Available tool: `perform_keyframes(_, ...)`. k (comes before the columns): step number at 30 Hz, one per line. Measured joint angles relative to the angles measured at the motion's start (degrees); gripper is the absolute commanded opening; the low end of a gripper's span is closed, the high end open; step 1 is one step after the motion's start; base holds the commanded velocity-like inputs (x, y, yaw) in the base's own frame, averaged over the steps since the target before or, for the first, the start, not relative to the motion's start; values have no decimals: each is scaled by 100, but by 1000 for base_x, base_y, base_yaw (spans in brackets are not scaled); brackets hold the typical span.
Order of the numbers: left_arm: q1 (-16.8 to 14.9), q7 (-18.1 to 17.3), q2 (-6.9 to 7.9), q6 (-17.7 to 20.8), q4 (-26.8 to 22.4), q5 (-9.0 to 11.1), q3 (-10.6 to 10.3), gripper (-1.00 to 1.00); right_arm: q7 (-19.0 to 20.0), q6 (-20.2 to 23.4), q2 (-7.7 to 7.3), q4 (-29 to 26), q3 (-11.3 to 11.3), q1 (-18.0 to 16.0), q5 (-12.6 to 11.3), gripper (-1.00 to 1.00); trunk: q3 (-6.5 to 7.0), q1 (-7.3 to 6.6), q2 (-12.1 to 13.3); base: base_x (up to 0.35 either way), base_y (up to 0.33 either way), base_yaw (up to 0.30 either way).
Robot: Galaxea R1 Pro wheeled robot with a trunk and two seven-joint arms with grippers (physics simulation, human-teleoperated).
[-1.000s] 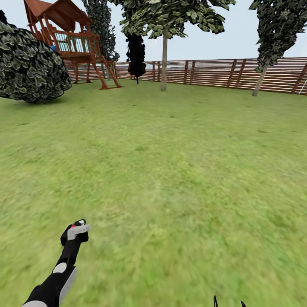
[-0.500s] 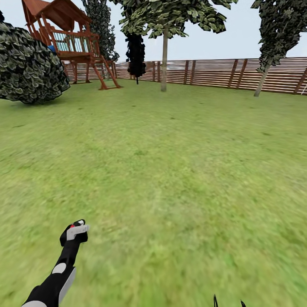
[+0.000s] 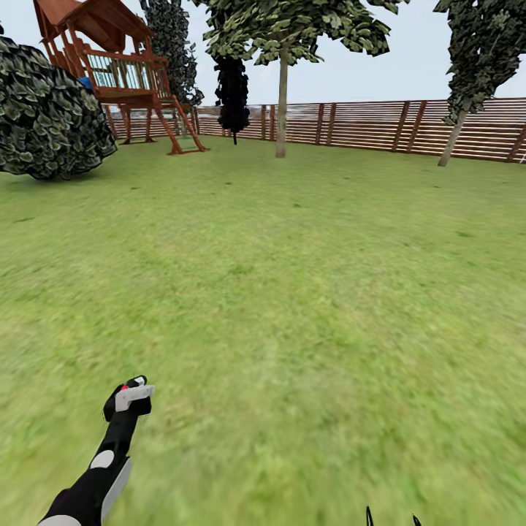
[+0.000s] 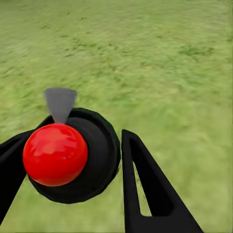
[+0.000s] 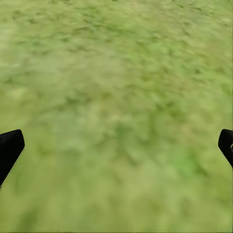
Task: In the garden, pick up the pesticide atomizer on the floor and spray pesticide onto both trees until each tree trunk is fully covered.
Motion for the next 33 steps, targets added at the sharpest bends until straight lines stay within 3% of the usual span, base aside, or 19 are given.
perform_keyframes(33,0,0,-5,4,-2,4,-4,-100,0,0,0,1,0,0,0,100,0,0,0,340,0,0)
